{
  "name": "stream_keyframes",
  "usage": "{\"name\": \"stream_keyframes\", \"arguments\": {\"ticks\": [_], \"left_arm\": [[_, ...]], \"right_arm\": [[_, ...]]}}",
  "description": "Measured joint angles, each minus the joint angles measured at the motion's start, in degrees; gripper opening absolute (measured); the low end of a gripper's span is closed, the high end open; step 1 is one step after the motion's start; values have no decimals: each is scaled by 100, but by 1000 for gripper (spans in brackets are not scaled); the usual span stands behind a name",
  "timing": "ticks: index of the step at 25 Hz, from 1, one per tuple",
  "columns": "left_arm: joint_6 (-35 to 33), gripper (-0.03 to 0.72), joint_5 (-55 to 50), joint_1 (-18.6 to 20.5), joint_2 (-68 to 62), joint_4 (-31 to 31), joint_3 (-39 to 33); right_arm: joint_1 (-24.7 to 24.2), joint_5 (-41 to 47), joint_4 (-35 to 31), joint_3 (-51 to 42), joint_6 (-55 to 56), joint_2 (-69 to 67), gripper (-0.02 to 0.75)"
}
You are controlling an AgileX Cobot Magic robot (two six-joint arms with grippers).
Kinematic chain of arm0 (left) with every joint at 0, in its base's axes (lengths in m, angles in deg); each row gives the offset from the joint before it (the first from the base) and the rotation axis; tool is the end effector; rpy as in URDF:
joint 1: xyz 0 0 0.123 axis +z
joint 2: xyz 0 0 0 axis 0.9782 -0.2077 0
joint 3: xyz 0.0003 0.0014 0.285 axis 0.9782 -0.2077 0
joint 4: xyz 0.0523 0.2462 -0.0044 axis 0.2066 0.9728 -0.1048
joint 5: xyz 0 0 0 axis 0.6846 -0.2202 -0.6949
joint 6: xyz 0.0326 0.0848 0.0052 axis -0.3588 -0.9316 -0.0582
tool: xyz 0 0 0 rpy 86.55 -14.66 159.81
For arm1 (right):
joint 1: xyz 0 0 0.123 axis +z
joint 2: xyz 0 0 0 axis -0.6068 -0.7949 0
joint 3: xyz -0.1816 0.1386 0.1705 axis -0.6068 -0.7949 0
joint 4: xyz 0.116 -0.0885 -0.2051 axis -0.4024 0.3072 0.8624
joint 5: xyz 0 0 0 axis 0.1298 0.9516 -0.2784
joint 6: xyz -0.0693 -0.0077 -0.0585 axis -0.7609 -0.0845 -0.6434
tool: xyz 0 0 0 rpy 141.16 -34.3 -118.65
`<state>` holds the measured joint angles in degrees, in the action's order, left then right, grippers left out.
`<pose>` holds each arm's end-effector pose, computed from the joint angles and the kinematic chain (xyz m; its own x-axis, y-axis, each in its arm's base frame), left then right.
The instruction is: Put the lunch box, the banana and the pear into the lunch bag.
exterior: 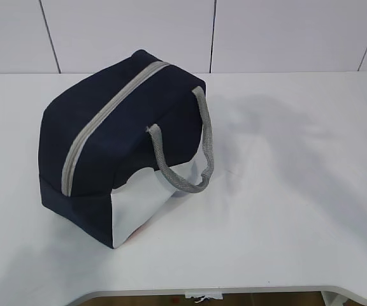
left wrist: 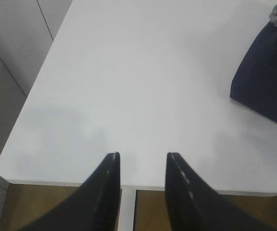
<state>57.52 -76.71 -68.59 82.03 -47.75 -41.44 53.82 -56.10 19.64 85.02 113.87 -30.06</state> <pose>-0.0078 -0.0063 0.2801 -0.4823 -0.0530 -0.8744 -0.1044 0.9945 -0.0026 0.2215 0.0420 0.3629 -0.2573 -0.1056 -0.9605 -0.0547 0.9940 -0.0946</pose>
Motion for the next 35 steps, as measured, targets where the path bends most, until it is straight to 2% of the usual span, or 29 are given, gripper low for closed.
{"name": "stream_keyframes", "arguments": {"ticks": [7,16,21,24,27,35], "left_arm": [[0,243,0,0,0,0,0],[0,243,0,0,0,0,0],[0,243,0,0,0,0,0],[0,243,0,0,0,0,0],[0,243,0,0,0,0,0],[0,243,0,0,0,0,0]], "right_arm": [[0,626,-1718,0,-1848,1147,468],[0,2575,-2649,0,-2302,2531,469],[0,2958,-3684,0,-3290,3209,468],[0,3517,-4187,0,-3663,3582,468],[0,3903,-4289,-13,-3736,4007,468],[0,4193,-4289,-314,-3758,5048,468]]}}
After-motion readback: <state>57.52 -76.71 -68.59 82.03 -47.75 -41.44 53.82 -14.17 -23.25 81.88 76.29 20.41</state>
